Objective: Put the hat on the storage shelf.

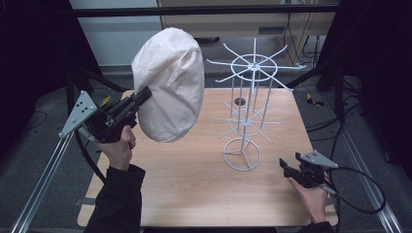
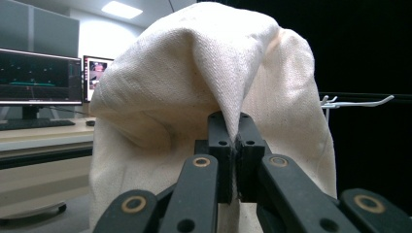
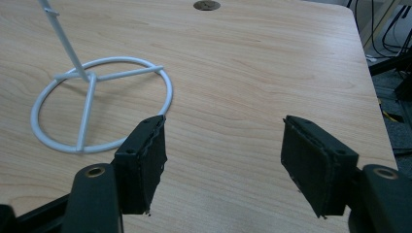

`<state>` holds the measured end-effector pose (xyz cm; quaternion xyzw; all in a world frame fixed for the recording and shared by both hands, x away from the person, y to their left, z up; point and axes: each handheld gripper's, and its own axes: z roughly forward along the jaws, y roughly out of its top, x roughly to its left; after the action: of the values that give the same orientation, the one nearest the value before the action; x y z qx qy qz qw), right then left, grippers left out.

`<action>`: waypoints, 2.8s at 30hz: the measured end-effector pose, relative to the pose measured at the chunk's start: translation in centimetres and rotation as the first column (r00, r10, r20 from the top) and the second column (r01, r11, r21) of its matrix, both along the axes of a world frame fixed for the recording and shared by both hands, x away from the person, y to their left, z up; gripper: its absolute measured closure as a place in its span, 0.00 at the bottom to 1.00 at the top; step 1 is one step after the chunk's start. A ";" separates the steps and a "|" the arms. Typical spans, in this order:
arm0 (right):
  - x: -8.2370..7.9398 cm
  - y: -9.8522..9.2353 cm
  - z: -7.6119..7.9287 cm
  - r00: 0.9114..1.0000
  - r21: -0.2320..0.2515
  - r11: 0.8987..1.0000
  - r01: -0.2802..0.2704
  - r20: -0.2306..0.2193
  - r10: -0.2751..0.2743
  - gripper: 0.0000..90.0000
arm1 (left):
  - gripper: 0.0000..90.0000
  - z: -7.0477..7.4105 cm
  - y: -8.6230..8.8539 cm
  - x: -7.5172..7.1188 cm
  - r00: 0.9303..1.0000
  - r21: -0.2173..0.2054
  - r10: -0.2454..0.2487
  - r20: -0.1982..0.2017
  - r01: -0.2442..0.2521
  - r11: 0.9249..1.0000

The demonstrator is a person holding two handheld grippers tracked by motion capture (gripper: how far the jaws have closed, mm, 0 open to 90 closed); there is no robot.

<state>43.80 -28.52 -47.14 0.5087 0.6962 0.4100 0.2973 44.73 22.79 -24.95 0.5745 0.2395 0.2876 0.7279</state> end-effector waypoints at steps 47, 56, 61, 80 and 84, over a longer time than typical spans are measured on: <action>0.1 0.0 -0.1 1.000 -0.008 1.000 -0.004 -0.001 0.004 0.37 | 0.97 -1.8 -3.8 3.9 0.991 0.060 -0.090 -0.101 0.097 0.994; 0.0 0.0 -0.1 1.000 -0.004 1.000 -0.005 -0.003 0.005 0.37 | 0.97 -2.5 -3.8 4.5 0.987 0.077 -0.081 -0.135 0.092 0.993; 0.0 0.0 -0.1 1.000 -0.005 1.000 -0.005 -0.002 0.005 0.37 | 0.97 -3.1 -3.9 5.0 0.985 0.088 -0.075 -0.154 0.090 0.992; 0.0 0.0 -0.1 1.000 -0.007 1.000 -0.006 0.001 0.006 0.37 | 0.97 -4.3 -5.2 5.9 0.980 0.156 -0.038 -0.195 0.069 0.985; 0.0 0.0 -0.1 1.000 -0.007 1.000 -0.006 0.002 0.006 0.37 | 0.97 -4.4 -5.3 5.9 0.980 0.166 -0.027 -0.197 0.060 0.984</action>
<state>43.84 -28.53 -47.20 0.5051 0.6990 0.4090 0.2983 50.65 17.45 -29.31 0.6651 0.2710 0.2338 0.6554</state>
